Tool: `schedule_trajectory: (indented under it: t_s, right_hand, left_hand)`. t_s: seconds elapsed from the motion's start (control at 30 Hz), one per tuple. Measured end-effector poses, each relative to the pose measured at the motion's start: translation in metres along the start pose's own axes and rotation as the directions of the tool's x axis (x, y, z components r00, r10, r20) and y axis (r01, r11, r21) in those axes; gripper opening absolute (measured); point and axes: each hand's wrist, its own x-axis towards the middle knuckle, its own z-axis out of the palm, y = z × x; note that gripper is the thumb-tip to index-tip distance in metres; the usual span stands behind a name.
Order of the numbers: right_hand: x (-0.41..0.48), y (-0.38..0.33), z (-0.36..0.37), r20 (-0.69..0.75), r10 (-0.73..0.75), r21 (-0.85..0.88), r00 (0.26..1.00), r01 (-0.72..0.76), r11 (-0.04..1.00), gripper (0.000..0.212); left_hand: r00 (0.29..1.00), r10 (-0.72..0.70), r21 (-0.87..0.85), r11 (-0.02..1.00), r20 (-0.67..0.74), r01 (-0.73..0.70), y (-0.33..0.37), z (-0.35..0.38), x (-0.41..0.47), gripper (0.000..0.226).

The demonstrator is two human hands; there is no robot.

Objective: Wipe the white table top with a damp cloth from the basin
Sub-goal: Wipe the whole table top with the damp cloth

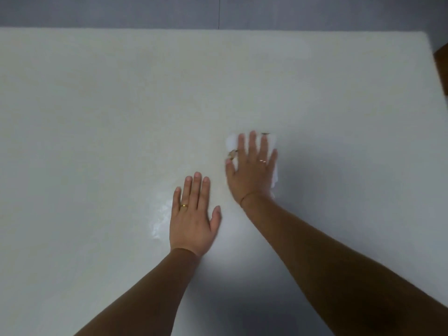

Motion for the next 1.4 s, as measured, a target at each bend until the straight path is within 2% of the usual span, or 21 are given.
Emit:
schedule_trajectory:
  t_s: [0.07, 0.13, 0.2, 0.27, 0.33, 0.4, 0.43, 0.53, 0.63, 0.7, 0.77, 0.83, 0.9, 0.93, 0.97, 1.03, 1.1, 1.17, 1.2, 1.3, 1.4]
  right_hand:
    - [-0.003, 0.007, -0.004, 0.035, -0.278, -0.041, 0.960, 0.279, 0.959, 0.065]
    - [0.013, 0.035, -0.013, 0.048, -0.510, -0.087, 0.859, 0.512, 0.855, 0.062]
    - [0.038, 0.065, -0.017, 0.016, -0.566, -0.133, 0.824, 0.563, 0.816, 0.058]
    - [0.063, 0.084, -0.021, -0.013, -0.395, -0.092, 0.919, 0.392, 0.915, 0.058]
    - [0.075, 0.078, -0.019, -0.034, -0.119, -0.024, 0.992, 0.119, 0.993, 0.060]
    - [0.072, 0.047, -0.014, -0.034, 0.079, 0.007, 0.996, -0.079, 0.997, 0.062]
    - [0.066, 0.028, -0.012, -0.025, 0.100, 0.007, 0.995, -0.100, 0.995, 0.064]
    - [0.039, -0.009, -0.007, 0.014, -0.142, -0.009, 0.990, 0.143, 0.990, 0.065]
    - [0.046, 0.018, -0.016, 0.042, -0.481, -0.064, 0.875, 0.483, 0.873, 0.063]
    - [0.066, 0.051, -0.022, 0.037, -0.556, -0.118, 0.831, 0.556, 0.823, 0.060]
    - [0.086, 0.072, -0.027, 0.019, -0.377, -0.083, 0.926, 0.377, 0.923, 0.059]
    - [0.096, 0.064, -0.024, -0.018, -0.051, -0.002, 0.999, 0.051, 0.999, 0.058]
    - [0.094, 0.027, -0.020, -0.005, 0.189, 0.058, 0.982, -0.189, 0.980, 0.060]
    - [0.090, 0.007, -0.018, 0.008, 0.197, 0.066, 0.980, -0.197, 0.978, 0.060]
    - [0.084, -0.010, -0.016, 0.012, 0.114, 0.052, 0.993, -0.115, 0.992, 0.061]
    - [0.071, -0.020, -0.015, 0.033, -0.192, -0.013, 0.981, 0.193, 0.981, 0.061]
    - [0.080, 0.002, -0.023, 0.064, -0.461, -0.061, 0.885, 0.464, 0.884, 0.061]
    - [0.103, 0.037, -0.027, 0.062, -0.532, -0.126, 0.844, 0.535, 0.835, 0.059]
    - [0.117, 0.053, -0.029, 0.051, -0.471, -0.134, 0.881, 0.473, 0.871, 0.058]
    - [0.143, 0.070, -0.032, -0.019, -0.129, -0.042, 0.992, 0.128, 0.991, 0.056]
    - [0.142, 0.030, -0.026, -0.025, 0.118, 0.074, 0.993, -0.116, 0.990, 0.056]
  left_hand:
    - [1.000, -0.004, 0.009, 1.000, 0.007, 0.004, 0.001, -0.001, 0.001, 0.066]
    - [1.000, 0.001, -0.009, 1.000, -0.001, -0.001, 0.001, -0.002, 0.001, 0.066]
    - [1.000, 0.008, -0.033, 0.999, -0.015, -0.008, 0.001, -0.003, 0.001, 0.067]
    - [1.000, 0.010, -0.052, 0.999, -0.024, -0.011, 0.001, -0.003, 0.001, 0.067]
    - [0.999, 0.011, -0.060, 0.998, -0.031, -0.013, 0.001, -0.002, 0.001, 0.068]
    - [1.000, 0.013, -0.059, 0.998, -0.027, -0.015, 0.001, -0.001, 0.001, 0.068]
    - [1.000, 0.014, -0.054, 0.998, -0.020, -0.015, 0.000, -0.001, 0.001, 0.068]
    - [1.000, 0.010, -0.028, 1.000, 0.001, -0.010, 0.000, -0.001, 0.001, 0.067]
    - [1.000, 0.012, -0.040, 0.999, -0.006, -0.013, -0.001, -0.001, 0.001, 0.067]
    - [1.000, 0.023, -0.042, 0.999, -0.011, -0.024, -0.001, -0.001, 0.001, 0.067]
    - [0.999, 0.029, -0.046, 0.999, -0.018, -0.029, -0.001, -0.001, 0.001, 0.068]
    - [0.999, 0.027, -0.052, 0.998, -0.020, -0.028, -0.001, 0.000, 0.001, 0.068]
    - [1.000, 0.025, -0.055, 0.998, -0.018, -0.026, -0.001, 0.001, 0.001, 0.069]
    - [1.000, 0.023, -0.056, 0.998, -0.016, -0.024, -0.001, 0.001, 0.001, 0.069]
    - [1.000, 0.023, -0.056, 0.998, -0.014, -0.023, -0.001, 0.001, 0.001, 0.069]
    - [1.000, 0.030, -0.056, 0.998, -0.007, -0.030, 0.000, 0.001, 0.001, 0.068]
    - [0.999, 0.034, -0.079, 0.996, -0.021, -0.035, -0.001, 0.000, 0.001, 0.067]
    - [0.998, 0.042, -0.104, 0.993, -0.046, -0.047, -0.001, -0.004, 0.004, 0.068]
    - [0.996, 0.058, -0.116, 0.991, -0.063, -0.065, 0.001, -0.007, 0.009, 0.068]
    - [0.986, 0.111, -0.133, 0.983, -0.120, -0.127, 0.013, -0.020, 0.048, 0.066]
    - [0.985, 0.071, -0.121, 0.988, -0.160, -0.091, 0.028, -0.032, 0.107, 0.063]
